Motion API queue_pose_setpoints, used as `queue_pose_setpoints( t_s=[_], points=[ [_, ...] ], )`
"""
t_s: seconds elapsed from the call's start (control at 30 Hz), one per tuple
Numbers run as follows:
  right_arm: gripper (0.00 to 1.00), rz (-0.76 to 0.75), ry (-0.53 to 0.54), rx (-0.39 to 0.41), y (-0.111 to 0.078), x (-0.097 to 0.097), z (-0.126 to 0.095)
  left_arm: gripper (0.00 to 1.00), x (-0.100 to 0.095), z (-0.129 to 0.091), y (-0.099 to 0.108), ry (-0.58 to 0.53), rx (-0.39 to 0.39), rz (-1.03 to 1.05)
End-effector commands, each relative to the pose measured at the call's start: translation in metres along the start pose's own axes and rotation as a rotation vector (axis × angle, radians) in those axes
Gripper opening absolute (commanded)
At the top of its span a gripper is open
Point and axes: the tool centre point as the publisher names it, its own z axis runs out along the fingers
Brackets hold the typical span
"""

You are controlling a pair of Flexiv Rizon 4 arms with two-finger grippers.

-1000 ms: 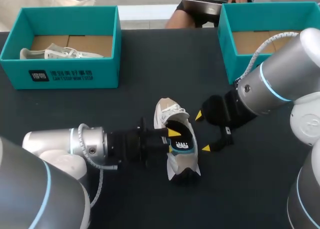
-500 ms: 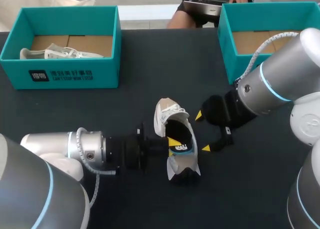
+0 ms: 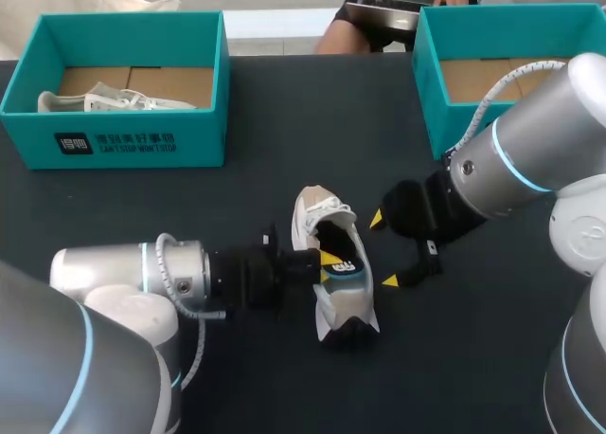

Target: Take the shoe out of the shoebox, open the shoe tongue, remove and reinsert the insole, then place the shoe into the shoebox

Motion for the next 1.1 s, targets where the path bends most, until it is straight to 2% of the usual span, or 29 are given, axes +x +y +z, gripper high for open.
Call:
queue_pose_setpoints(
  t_s=[0.03,0.07,0.1,0.2,0.27,0.37,0.5,0.67,0.7,0.73,0.77,1.1],
  points=[
    [1.00,0.000,-0.002,0.000,0.000,0.001,0.000,0.19,-0.003,0.000,-0.002,-0.009,-0.005,-0.004],
    [1.00,0.000,-0.002,0.000,0.000,0.001,0.000,0.25,-0.004,-0.001,-0.005,-0.012,0.001,-0.004],
    [1.00,0.000,-0.002,0.000,0.000,0.001,0.000,0.24,-0.006,-0.002,-0.009,-0.018,0.007,-0.004],
    [1.00,0.000,-0.002,0.000,0.000,0.001,0.000,0.28,-0.010,-0.006,-0.021,-0.032,0.029,0.016],
    [1.00,0.000,-0.002,0.000,0.000,0.001,0.000,0.38,-0.012,-0.010,-0.028,-0.033,0.035,0.025],
    [1.00,0.000,-0.002,0.000,0.000,0.001,0.000,0.39,-0.012,-0.014,-0.038,-0.041,0.053,0.028],
    [1.00,0.000,-0.002,0.000,0.000,0.001,0.000,0.35,-0.007,-0.017,-0.051,-0.032,0.075,0.050],
    [1.00,0.000,-0.002,0.000,0.000,0.001,0.000,0.31,0.003,-0.013,-0.053,-0.007,0.073,0.045],
    [1.00,0.000,-0.002,0.000,0.000,0.001,0.000,0.26,0.005,-0.011,-0.052,-0.006,0.074,0.042],
    [1.00,0.000,-0.002,0.000,0.000,0.001,0.000,0.08,0.007,-0.010,-0.051,-0.003,0.072,0.039],
    [1.00,0.000,-0.002,0.000,0.000,0.001,0.000,0.00,0.008,-0.008,-0.050,-0.002,0.072,0.038],
    [1.00,0.000,-0.002,0.000,0.000,0.001,0.000,0.00,0.008,0.008,-0.024,-0.003,0.041,0.057]
  ],
)
